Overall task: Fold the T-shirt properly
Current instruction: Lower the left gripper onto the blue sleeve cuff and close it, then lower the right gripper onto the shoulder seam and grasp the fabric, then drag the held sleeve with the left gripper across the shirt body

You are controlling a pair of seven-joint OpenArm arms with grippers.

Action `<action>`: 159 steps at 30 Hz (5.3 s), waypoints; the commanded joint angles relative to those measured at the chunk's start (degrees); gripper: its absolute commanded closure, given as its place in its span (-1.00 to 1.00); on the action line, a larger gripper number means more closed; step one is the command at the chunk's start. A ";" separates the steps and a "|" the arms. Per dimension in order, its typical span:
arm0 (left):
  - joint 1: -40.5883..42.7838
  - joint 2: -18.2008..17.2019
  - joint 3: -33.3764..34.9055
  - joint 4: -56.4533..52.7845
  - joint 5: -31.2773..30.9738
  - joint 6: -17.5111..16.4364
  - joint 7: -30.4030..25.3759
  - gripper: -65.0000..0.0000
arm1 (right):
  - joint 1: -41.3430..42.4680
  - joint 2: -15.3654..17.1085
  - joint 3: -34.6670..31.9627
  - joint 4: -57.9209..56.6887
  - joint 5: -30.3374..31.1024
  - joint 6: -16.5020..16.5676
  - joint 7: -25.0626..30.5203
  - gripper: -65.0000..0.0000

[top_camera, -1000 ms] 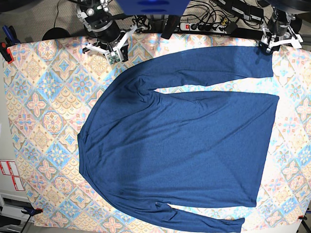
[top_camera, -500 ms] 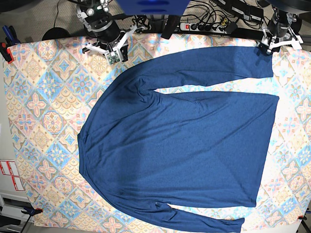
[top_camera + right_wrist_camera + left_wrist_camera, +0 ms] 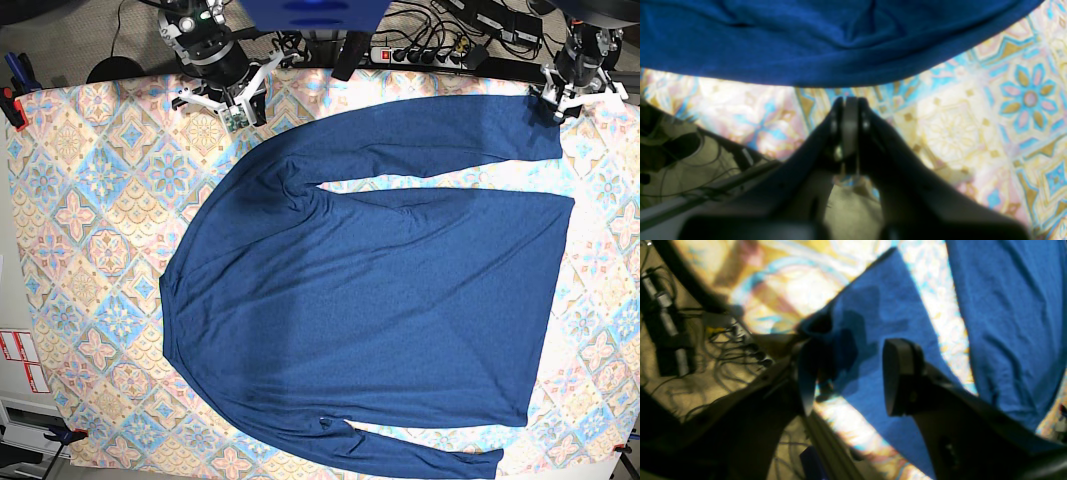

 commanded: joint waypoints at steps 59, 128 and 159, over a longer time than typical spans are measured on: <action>-3.20 -1.03 -0.47 -6.74 -0.99 -0.84 3.41 1.00 | 12.74 -0.28 -2.15 -2.60 0.65 -0.20 -1.34 0.28; -4.87 -1.03 -3.11 4.77 -0.72 -0.84 2.97 1.00 | 32.96 0.16 16.66 -28.71 29.22 6.48 -8.38 0.98; -29.39 -2.17 -6.36 -3.93 9.30 -0.84 2.97 1.00 | 41.49 -0.02 16.66 -31.17 29.22 6.48 -8.02 0.98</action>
